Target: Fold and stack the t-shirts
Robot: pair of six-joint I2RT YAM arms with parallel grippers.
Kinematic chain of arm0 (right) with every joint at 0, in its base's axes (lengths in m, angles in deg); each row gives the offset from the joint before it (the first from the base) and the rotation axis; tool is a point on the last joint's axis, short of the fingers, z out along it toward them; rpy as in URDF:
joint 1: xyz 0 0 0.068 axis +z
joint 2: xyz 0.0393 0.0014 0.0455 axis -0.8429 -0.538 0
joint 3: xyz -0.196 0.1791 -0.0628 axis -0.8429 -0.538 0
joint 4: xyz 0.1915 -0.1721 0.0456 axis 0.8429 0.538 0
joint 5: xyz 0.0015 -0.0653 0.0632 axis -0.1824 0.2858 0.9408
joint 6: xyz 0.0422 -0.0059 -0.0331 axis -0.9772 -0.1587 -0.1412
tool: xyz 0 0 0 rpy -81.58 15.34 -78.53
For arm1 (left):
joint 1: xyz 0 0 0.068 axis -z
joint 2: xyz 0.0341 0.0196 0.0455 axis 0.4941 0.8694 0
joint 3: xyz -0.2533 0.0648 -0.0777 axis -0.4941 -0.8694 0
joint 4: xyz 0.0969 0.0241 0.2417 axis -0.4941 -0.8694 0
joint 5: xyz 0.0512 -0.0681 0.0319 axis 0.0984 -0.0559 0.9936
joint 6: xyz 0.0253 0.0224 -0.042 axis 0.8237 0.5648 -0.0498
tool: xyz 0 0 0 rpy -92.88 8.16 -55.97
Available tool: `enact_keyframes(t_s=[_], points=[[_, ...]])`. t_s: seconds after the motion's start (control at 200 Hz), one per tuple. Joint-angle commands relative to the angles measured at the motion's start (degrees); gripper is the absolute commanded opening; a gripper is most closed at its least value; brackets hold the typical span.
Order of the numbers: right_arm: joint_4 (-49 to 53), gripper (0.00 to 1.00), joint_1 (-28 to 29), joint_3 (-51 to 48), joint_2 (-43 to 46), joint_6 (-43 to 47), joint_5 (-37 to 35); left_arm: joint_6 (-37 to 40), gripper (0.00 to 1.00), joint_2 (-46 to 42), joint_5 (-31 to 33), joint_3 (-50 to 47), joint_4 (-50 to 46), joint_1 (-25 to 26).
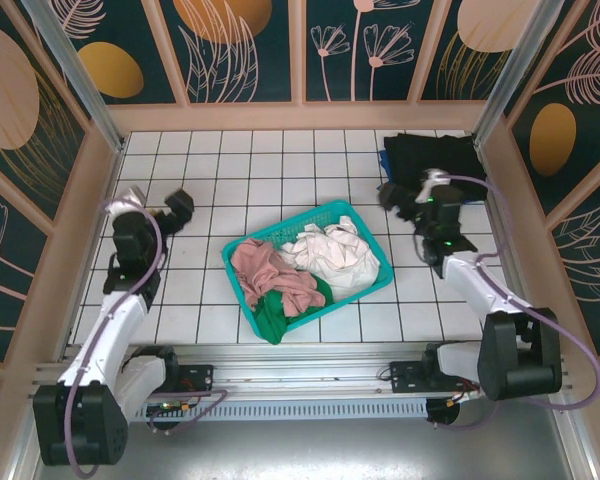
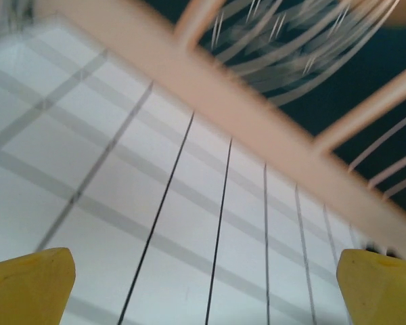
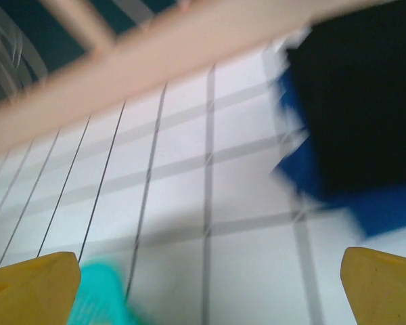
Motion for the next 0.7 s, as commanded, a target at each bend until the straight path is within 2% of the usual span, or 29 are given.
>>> enact_keyframes(t_s=[0.0,0.08,0.14,0.25,0.37,0.485,0.586,0.696], points=[[14.1,0.99,6.6,1.5,0.3,1.7,2.9,-2.5,0.99,-4.0,-6.2,-3.4,-7.7,0.9],[16.3,0.99,9.5,1.8,-0.3,2.8,2.1,-1.7,0.99,-5.9,-6.4,-3.9,-10.8,2.3],[18.2,0.98,10.5,2.5,-1.7,3.2,0.0,-1.6,0.99,-6.9,-3.2,-3.8,-13.6,4.1],[22.0,0.83,10.7,5.1,-5.3,3.5,-5.9,-1.7,0.99,-7.5,0.2,-3.1,-18.1,7.2],[20.6,0.71,11.0,7.2,-9.3,4.3,-2.6,-2.3,0.99,-8.5,-1.6,-3.8,-17.9,7.4],[20.2,0.46,12.2,10.6,-13.9,3.4,-3.7,-1.3,0.99,-8.6,-1.4,-2.0,-18.5,7.4],[19.4,0.28,12.4,13.5,-17.0,0.8,-6.6,0.3,0.97,-8.1,-0.1,1.7,-20.0,7.8],[17.6,0.23,12.4,17.8,-20.9,0.3,-7.6,3.5,0.92,-7.4,2.2,7.6,-22.3,10.2]])
